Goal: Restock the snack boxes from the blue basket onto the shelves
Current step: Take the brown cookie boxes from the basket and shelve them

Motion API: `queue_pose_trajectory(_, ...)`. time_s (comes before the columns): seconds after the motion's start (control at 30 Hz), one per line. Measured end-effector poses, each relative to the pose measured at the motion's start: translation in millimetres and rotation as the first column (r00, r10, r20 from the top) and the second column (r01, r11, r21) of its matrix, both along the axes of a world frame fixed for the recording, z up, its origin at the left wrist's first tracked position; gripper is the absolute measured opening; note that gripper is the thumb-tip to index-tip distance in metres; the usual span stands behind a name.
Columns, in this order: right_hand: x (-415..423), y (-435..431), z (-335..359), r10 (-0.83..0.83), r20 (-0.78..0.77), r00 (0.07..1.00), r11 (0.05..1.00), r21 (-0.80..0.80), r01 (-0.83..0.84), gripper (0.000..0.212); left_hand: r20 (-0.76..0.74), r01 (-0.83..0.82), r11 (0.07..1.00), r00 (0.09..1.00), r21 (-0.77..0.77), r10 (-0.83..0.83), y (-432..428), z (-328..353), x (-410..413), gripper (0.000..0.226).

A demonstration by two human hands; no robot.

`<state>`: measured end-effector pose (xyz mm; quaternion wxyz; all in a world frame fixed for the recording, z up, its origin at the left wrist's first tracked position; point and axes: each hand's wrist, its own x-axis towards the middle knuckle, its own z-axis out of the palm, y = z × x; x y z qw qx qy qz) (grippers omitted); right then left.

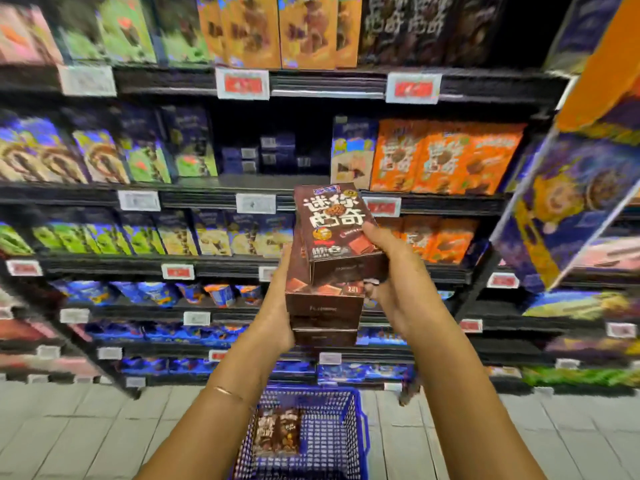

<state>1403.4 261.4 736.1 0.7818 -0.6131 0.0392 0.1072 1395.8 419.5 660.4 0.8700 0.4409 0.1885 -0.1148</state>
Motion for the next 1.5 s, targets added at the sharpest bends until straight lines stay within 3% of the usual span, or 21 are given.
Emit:
queue_pose_trajectory(0.1, 7, -16, 23, -0.003, 0.05, 0.999, 1.0, 0.022, 0.002, 0.061, 0.019, 0.031, 1.0, 0.999, -0.005, -0.031, -18, 29, 10, 0.078)
queue_pose_trajectory(0.23, 18, -38, 52, 0.059, 0.119, 0.991, 0.998, 0.011, -0.061, 0.034, 0.036, 0.037, 0.999, 0.999, -0.019, -0.037, -43, 62, 21, 0.083)
queue_pose_trajectory(0.6, 58, -100, 80, 0.063, 0.197, 0.978, 0.994, 0.077, -0.08, 0.051, 0.03, 0.049, 0.998, 0.998, -0.04, -0.047, -102, 90, 57, 0.081)
queue_pose_trajectory(0.77, 78, -99, 86, 0.028, 0.228, 0.973, 0.996, 0.08, -0.048, 0.053, 0.042, 0.016, 1.0, 0.999, -0.002, -0.016, -96, 92, 79, 0.073)
queue_pose_trajectory(0.9, 91, -84, 89, -0.044, 0.25, 0.967, 0.988, 0.153, 0.005, 0.032, 0.052, 0.038, 0.999, 0.998, -0.02, -0.037, -82, 93, 99, 0.068)
queue_pose_trajectory(1.13, 111, -57, 100, -0.124, 0.313, 0.942, 0.987, 0.134, 0.085, 0.037, 0.073, 0.105, 0.993, 0.992, -0.047, -0.101, -48, 100, 129, 0.076)
queue_pose_trajectory(1.23, 119, -52, 105, -0.102, 0.343, 0.934, 0.992, 0.103, 0.071, 0.032, 0.075, 0.122, 0.992, 0.99, -0.037, -0.119, -40, 101, 141, 0.075)
queue_pose_trajectory(1.5, 148, -57, 127, -0.009, 0.439, 0.898, 0.999, 0.034, -0.006, 0.045, 0.052, 0.073, 0.997, 0.996, -0.017, -0.072, -42, 106, 156, 0.078)
